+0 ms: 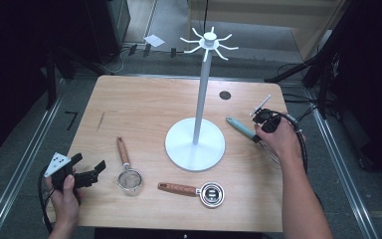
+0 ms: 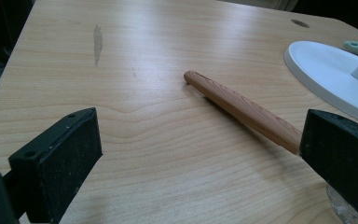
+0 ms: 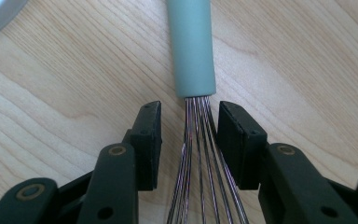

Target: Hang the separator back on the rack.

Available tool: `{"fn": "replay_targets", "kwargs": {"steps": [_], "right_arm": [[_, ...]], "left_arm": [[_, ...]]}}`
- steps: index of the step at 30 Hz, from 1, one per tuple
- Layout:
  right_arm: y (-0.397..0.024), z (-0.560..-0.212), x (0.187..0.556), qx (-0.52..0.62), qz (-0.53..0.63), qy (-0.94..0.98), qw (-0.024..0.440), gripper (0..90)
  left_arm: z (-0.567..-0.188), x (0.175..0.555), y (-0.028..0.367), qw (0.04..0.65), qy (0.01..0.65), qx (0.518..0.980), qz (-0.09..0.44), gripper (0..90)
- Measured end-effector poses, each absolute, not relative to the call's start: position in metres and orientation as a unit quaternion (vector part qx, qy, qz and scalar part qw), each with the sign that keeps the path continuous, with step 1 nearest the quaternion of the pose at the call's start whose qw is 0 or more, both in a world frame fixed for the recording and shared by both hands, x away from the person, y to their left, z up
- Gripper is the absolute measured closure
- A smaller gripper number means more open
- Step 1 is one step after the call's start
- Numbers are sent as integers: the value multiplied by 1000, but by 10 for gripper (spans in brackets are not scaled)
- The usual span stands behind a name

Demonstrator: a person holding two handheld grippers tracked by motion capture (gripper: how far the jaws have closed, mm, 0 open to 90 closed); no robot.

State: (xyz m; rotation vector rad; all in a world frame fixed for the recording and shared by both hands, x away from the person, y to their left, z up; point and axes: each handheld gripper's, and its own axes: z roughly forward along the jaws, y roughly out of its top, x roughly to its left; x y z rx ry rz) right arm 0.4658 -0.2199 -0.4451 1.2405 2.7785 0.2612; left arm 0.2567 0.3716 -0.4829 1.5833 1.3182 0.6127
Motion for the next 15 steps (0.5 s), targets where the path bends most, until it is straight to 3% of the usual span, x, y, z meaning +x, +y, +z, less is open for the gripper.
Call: {"fn": "replay_targets", "kwargs": {"steps": [8, 15], "right_arm": [[-211, -446, 473, 401, 78, 912, 40, 623], [-194, -451, 483, 387, 58, 918, 63, 621]], "left_arm": [[-483, 256, 372, 475, 540, 648, 251, 0], [-483, 256, 372, 475, 542, 647, 250, 0]]}}
